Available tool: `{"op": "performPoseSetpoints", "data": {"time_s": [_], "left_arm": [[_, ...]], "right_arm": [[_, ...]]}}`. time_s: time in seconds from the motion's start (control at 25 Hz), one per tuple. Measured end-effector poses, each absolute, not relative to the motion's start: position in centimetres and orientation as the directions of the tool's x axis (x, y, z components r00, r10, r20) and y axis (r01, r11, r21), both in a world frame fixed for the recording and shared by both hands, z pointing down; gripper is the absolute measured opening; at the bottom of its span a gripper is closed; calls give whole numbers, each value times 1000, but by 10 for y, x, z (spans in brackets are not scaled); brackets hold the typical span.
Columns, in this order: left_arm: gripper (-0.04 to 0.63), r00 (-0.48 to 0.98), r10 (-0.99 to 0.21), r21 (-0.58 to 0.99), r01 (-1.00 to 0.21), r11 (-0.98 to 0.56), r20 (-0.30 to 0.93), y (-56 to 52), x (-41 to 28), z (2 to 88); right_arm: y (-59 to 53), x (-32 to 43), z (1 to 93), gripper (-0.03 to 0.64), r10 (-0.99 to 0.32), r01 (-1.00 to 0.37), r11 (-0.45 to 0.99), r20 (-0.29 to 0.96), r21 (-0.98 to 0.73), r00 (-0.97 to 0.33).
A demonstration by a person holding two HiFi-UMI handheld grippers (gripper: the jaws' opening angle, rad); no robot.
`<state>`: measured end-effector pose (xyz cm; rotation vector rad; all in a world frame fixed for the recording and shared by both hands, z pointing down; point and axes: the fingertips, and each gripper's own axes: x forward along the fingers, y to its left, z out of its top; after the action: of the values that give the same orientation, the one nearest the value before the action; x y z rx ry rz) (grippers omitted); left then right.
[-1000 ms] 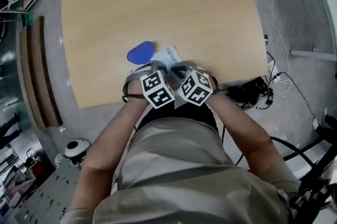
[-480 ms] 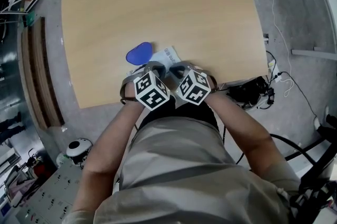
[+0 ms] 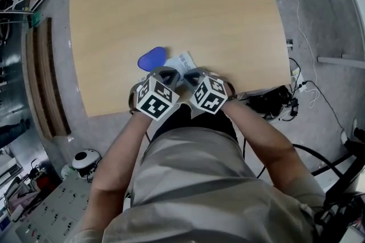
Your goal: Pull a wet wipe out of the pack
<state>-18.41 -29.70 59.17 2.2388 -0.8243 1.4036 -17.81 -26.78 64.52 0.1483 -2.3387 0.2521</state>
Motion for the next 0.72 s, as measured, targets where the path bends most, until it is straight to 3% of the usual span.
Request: {"op": "performPoseSetpoints", "data": {"time_s": [0.72], "left_arm": [[8, 376, -396, 20, -746, -666, 837, -314, -195, 543]], "right_arm": [[-262, -181, 643, 2, -12, -154, 978, 707, -138, -707]]}}
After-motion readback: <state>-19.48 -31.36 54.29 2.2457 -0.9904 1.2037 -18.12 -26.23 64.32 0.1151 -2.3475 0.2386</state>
